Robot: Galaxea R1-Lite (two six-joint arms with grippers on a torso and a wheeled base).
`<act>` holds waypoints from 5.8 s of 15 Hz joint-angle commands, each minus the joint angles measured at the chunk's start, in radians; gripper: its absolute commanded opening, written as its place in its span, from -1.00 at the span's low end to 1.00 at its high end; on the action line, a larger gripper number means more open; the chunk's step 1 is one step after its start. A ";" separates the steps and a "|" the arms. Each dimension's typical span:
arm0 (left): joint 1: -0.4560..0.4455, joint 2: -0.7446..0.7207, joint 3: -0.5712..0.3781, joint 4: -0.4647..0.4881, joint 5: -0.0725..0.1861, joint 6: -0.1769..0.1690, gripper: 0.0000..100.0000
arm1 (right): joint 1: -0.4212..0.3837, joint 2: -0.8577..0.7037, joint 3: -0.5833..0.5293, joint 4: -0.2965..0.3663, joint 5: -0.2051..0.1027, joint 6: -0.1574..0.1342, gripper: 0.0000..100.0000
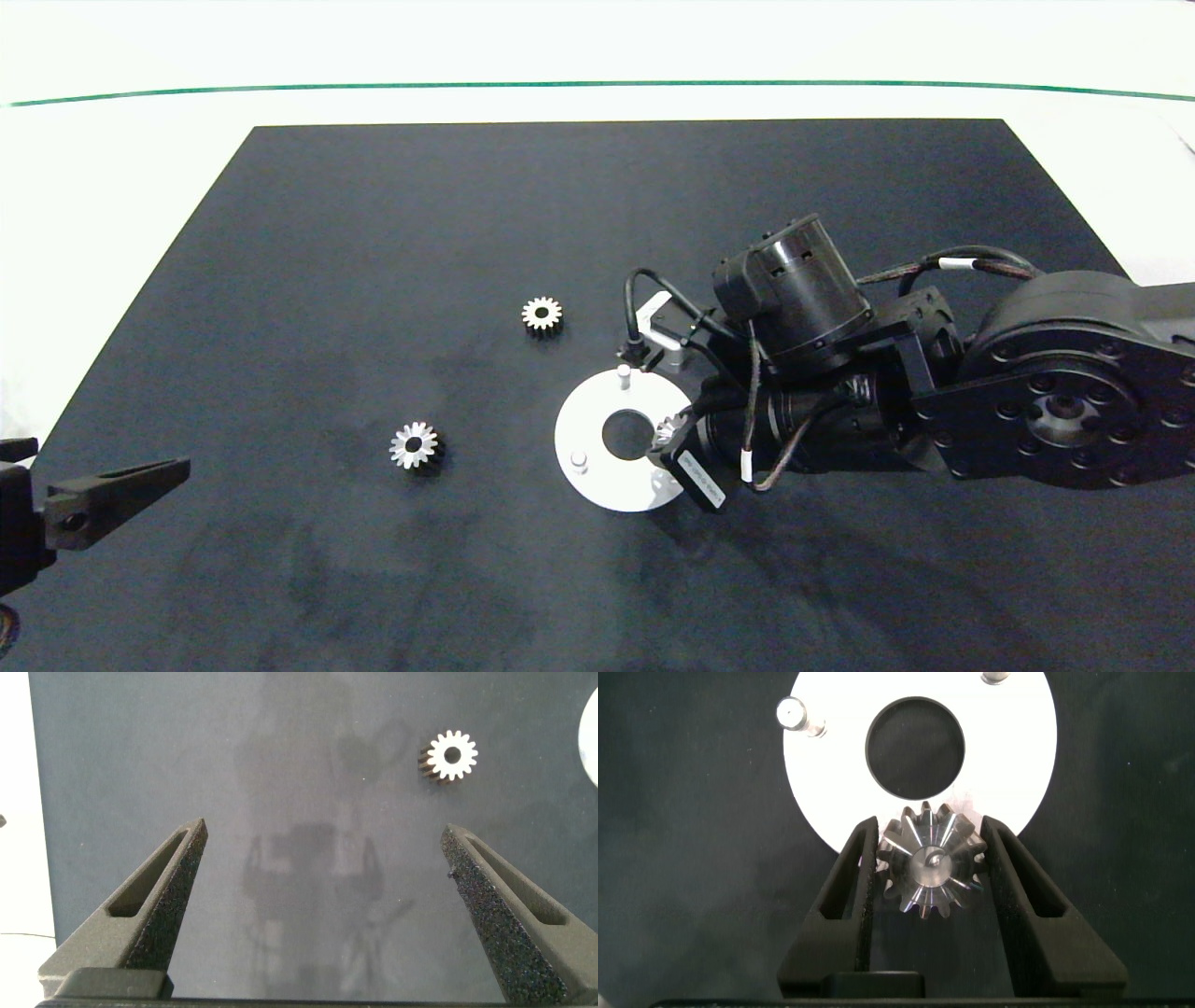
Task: Install three planetary gears onto the carrier pins
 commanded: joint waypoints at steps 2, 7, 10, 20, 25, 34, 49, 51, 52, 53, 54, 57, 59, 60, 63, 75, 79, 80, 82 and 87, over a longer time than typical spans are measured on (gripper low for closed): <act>-0.001 0.000 0.005 0.002 0.001 -0.001 1.00 | -0.004 0.007 0.003 0.002 -0.001 0.000 -0.92; -0.001 0.001 0.006 0.001 0.001 0.000 1.00 | -0.004 0.004 0.011 0.002 -0.001 0.000 -0.92; -0.001 0.000 0.008 0.002 0.001 0.000 1.00 | -0.013 -0.005 0.017 0.002 -0.001 0.000 -0.92; 0.000 -0.003 0.008 0.002 0.002 0.009 1.00 | -0.025 0.001 0.023 0.001 -0.001 0.002 -0.92; 0.000 -0.003 0.005 0.001 0.002 0.009 1.00 | -0.025 0.007 0.022 -0.006 0.000 0.011 1.00; -0.001 0.001 0.005 -0.001 0.002 0.020 1.00 | -0.025 0.009 0.020 -0.036 -0.001 0.023 1.00; -0.360 0.184 0.168 -0.277 0.035 0.055 1.00 | -0.265 -0.705 0.388 -0.027 -0.150 0.192 1.00; -0.409 0.215 0.164 -0.282 0.042 0.057 1.00 | -0.265 -0.718 0.388 -0.029 -0.152 0.186 1.00; -0.439 0.253 0.157 -0.295 0.059 0.057 1.00 | -0.263 -0.722 0.385 -0.030 -0.152 0.186 1.00; -0.455 0.302 0.155 -0.332 0.079 0.057 1.00 | -0.263 -0.729 0.384 -0.030 -0.150 0.186 1.00; -0.462 0.362 0.157 -0.391 0.091 0.058 1.00 | -0.263 -0.737 0.384 -0.030 -0.148 0.186 1.00; -0.460 0.491 0.140 -0.507 0.091 0.097 1.00 | -0.263 -0.752 0.370 -0.030 -0.147 0.163 1.00; -0.452 0.531 0.118 -0.509 0.085 0.129 1.00 | -0.262 -0.771 0.370 -0.030 -0.144 0.149 1.00; -0.445 0.563 0.103 -0.510 0.085 0.137 1.00 | -0.262 -0.771 0.372 -0.029 -0.144 0.144 1.00; -0.393 0.595 0.062 -0.510 0.036 0.198 1.00 | -0.262 -0.789 0.373 -0.027 -0.127 0.141 1.00; -0.250 0.577 0.053 -0.504 -0.060 0.267 1.00 | -0.262 -0.807 0.382 -0.027 -0.124 0.120 1.00; -0.256 0.581 0.039 -0.444 -0.056 0.269 1.00 | -0.260 -0.809 0.382 -0.027 -0.124 0.118 1.00; -0.256 0.587 0.036 -0.444 -0.056 0.269 1.00 | -0.260 -0.809 0.382 -0.027 -0.124 0.118 1.00; -0.262 0.600 0.016 -0.443 -0.054 0.269 1.00 | -0.260 -0.809 0.382 -0.027 -0.124 0.111 1.00; -0.271 0.615 0.013 -0.441 -0.050 0.278 1.00 | -0.260 -0.814 0.382 -0.027 -0.124 0.109 1.00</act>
